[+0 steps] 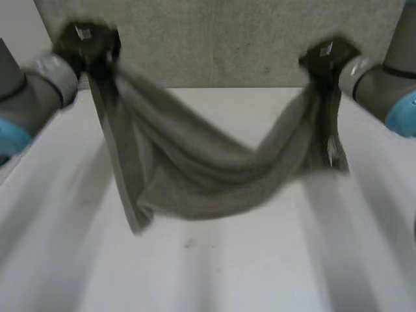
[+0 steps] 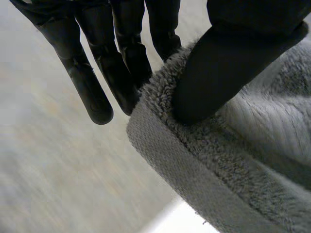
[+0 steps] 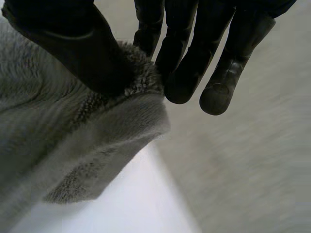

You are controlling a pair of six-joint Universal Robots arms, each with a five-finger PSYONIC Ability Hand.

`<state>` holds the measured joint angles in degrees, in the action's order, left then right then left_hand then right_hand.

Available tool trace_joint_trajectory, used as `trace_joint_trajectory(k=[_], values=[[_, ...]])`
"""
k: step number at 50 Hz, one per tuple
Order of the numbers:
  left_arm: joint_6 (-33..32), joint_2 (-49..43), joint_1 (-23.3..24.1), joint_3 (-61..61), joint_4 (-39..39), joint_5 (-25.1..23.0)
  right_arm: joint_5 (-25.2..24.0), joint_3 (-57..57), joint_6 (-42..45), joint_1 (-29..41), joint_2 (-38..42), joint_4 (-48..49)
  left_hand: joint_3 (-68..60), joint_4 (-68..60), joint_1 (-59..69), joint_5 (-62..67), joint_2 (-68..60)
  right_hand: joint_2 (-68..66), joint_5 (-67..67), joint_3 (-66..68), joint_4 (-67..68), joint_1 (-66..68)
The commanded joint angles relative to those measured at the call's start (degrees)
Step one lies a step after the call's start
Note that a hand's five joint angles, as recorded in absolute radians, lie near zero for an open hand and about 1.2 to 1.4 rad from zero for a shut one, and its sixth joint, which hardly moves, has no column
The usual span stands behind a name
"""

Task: Fold the towel.

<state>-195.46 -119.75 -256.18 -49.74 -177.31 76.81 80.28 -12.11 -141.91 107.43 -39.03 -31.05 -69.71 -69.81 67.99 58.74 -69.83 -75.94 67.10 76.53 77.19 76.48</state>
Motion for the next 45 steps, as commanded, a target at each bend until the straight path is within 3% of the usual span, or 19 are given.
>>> trace_joint_trajectory(k=[1,6,17,22,29,36,41,45], values=[[13.62,0.05,-0.02,11.78,-5.68,3.78,-1.89,7.8,-15.86,-0.99,-3.94,12.6,-10.29,-10.19,12.01,11.26,-10.17,-4.06,2.9,3.47,2.81,3.52],[14.93,0.22,0.07,8.96,-5.32,3.43,-2.5,0.25,-14.89,-0.99,-6.14,10.84,-10.29,-10.19,12.01,11.26,-10.17,-4.06,2.9,3.47,2.81,3.52],[13.79,1.98,-0.11,-16.09,-6.38,2.9,-5.58,-25.07,-1.97,-1.08,-8.51,9.78,-10.29,-10.19,12.01,11.26,-10.17,-4.06,2.9,3.47,2.81,3.52],[8.45,1.63,-0.19,-29.76,-9.18,2.82,-5.93,-39.01,6.36,-1.17,-6.24,10.75,-10.29,-10.19,12.01,11.26,-10.17,-4.06,2.9,3.47,2.81,3.52],[1.94,2.15,-0.11,-39.62,-11.82,2.73,-5.49,-47.9,10.86,-1.78,-5.35,11.28,-10.29,-10.19,12.01,11.26,-10.17,-4.06,2.9,3.47,2.81,3.52],[0.61,7.59,-0.54,-46.31,-11.74,2.64,-6.19,-59.14,12.0,-4.41,-15.34,9.35,-10.29,-10.19,12.01,11.26,-10.17,-4.06,2.9,3.47,2.81,3.52],[0.7,12.52,-0.81,-50.0,-11.74,1.67,-6.63,-68.9,20.06,-8.1,-25.19,4.62,-10.29,-10.19,12.01,11.26,-10.17,-4.06,2.9,3.47,2.81,3.52],[0.61,13.67,-0.55,-51.59,-11.74,1.06,-6.63,-73.32,25.89,-9.34,-28.29,-0.06,-10.29,-10.19,12.01,11.26,-10.17,-4.06,2.9,3.47,2.81,3.52]])
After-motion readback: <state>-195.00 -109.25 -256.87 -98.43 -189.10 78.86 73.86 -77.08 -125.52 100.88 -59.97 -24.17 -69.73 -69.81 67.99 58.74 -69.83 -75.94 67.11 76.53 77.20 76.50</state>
